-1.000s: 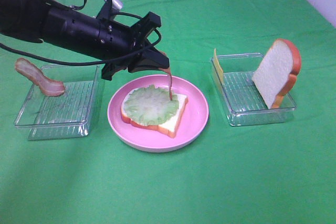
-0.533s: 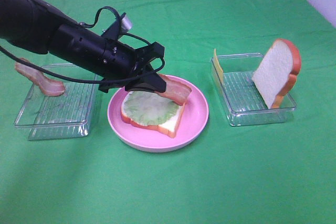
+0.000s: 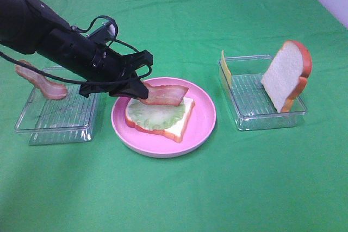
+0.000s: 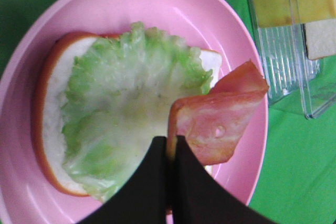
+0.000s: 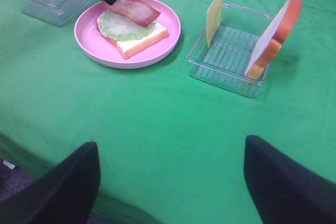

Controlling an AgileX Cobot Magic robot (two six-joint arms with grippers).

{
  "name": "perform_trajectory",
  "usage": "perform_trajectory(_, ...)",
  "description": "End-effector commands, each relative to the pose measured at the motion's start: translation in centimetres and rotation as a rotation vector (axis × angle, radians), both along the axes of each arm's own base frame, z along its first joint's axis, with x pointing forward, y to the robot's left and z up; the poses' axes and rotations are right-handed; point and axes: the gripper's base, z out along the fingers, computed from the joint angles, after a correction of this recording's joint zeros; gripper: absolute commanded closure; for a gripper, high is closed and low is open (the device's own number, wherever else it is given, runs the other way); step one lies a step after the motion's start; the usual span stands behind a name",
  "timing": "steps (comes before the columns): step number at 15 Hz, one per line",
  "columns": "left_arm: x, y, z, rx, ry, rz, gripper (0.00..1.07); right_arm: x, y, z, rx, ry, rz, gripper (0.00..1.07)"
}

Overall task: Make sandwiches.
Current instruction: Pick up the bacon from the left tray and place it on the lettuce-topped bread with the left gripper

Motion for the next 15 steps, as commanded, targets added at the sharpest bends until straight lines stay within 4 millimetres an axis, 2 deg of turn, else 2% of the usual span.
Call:
perform_trajectory(1,0.42,0.27,0.13,0.013,0.011,0.097,1.07,-0.02,-0.06,0.03,0.001,-0.022,0.002,0.35)
perform_trajectory(4,0.46,0.35,0.09,0.015,0.021,0.118,1.07,-0.02,-0.06,0.03,0.001,-0.022,0.002,0.35)
perform_trajectory(11,-0.41,0.04,-0.03,0.013,0.085,0.041,1.06,-0.02,-0.06,0.03,0.001,-0.022,0.002,0.35)
perform_trajectory(12,-0.43,0.07,-0.06,0.019,0.082,0.035,0.98,-0.02,-0.06,0.03,0.001,-0.022,0.002,0.35)
perform_trajectory(13,-0.43,0.08,-0.07,0.021,0.082,0.034,0.66,-0.02,-0.06,0.03,0.001,-0.022,0.002,0.35)
perform_trajectory(14,-0.44,0.06,0.00,0.019,0.082,0.032,0.50,-0.02,-0.06,0.03,0.001,-0.022,0.002,0.35)
perform_trajectory(15,-0.48,0.06,0.36,0.015,0.076,0.030,0.40,-0.02,-0.06,0.03,0.001,-0.022,0.002,0.35)
